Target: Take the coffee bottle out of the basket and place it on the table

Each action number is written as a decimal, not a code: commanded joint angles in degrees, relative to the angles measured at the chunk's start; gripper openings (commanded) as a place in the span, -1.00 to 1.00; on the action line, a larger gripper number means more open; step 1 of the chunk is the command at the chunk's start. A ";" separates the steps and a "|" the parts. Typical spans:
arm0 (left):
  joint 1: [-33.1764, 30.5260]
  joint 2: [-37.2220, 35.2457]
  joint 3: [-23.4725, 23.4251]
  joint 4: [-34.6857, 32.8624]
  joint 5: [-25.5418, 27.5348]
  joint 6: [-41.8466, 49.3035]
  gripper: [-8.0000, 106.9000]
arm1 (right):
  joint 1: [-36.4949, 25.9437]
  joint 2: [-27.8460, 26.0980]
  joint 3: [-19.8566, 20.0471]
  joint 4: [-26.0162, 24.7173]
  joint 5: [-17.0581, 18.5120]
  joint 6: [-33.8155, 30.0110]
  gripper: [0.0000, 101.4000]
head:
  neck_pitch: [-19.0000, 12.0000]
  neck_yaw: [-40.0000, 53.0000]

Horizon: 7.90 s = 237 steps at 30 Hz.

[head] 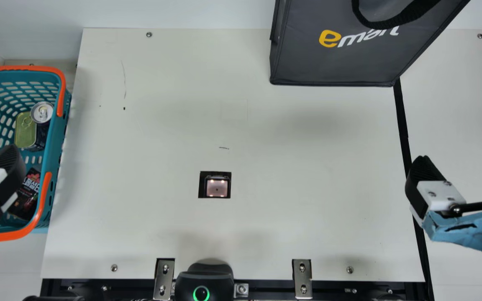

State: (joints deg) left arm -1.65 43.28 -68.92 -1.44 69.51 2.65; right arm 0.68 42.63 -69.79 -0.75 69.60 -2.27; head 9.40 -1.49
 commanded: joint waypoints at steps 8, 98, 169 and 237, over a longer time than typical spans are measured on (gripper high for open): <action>0.00 0.00 0.00 0.00 0.00 0.00 0.71 | 0.00 0.00 0.00 0.00 -0.06 0.00 0.79 | -1.48 10.61; 25.47 8.98 7.12 -3.90 -8.58 6.86 0.71 | 0.00 0.00 0.00 0.00 -0.02 0.00 0.79 | -1.48 19.91; 30.17 32.85 -0.05 2.60 -14.30 -2.85 0.71 | 0.00 0.00 0.00 0.00 -0.02 0.00 0.79 | -1.48 19.91; 34.24 59.73 -3.15 -6.79 -25.33 22.54 0.71 | 0.00 0.00 0.00 0.00 -0.02 0.00 0.79 | -1.48 19.91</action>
State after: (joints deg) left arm 32.72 102.77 -71.90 -8.12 44.14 24.82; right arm 0.68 42.63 -69.79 -0.75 69.58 -2.27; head 9.40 18.28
